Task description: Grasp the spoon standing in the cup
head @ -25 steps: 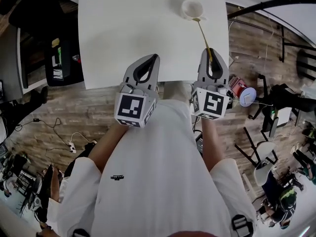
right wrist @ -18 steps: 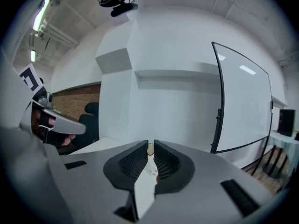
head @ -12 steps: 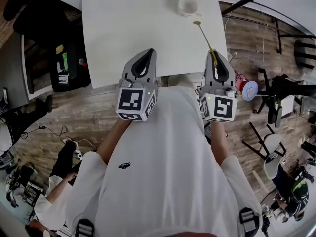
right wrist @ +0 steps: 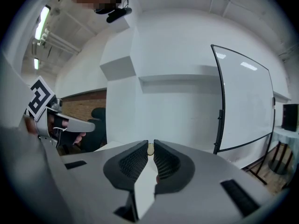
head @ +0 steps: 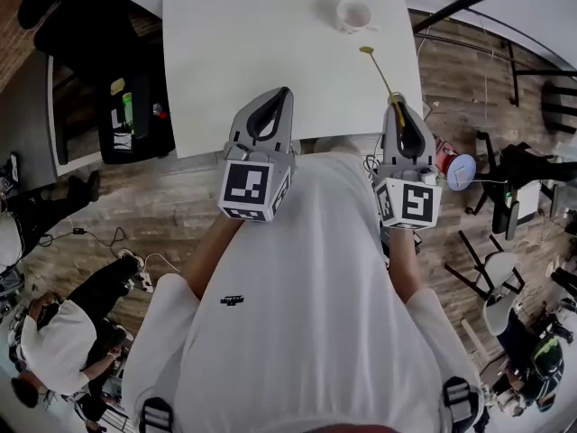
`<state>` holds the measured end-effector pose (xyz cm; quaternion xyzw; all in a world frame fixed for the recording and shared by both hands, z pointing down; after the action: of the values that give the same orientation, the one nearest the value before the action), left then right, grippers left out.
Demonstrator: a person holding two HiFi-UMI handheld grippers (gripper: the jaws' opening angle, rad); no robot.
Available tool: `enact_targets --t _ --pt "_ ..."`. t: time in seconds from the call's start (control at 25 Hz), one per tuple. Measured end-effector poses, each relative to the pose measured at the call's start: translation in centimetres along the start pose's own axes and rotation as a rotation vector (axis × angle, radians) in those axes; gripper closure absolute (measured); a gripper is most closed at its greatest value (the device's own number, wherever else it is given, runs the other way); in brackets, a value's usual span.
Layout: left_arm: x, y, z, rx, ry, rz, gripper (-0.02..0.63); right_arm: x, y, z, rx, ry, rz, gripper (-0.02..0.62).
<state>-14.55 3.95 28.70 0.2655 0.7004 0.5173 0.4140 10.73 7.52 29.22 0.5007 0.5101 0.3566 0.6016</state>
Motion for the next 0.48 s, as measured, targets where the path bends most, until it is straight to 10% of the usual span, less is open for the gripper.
enact_targets --t 0.48 --pt "1.2 0.3 -0.3 0.003 0.018 -0.021 0.612 -0.8 -0.7 -1.5 0.004 -0.014 0.021 0.555"
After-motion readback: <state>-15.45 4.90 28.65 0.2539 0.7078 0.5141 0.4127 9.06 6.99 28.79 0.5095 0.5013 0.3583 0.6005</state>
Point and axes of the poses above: the fingertips, and each gripper's own axes: x backward along the fingers, z to its right, y out of its underside, the point moved 10 cm from there along x, backward along the fingers, and after that the axes turned 1 degree about -z, right-handed, at the moved point
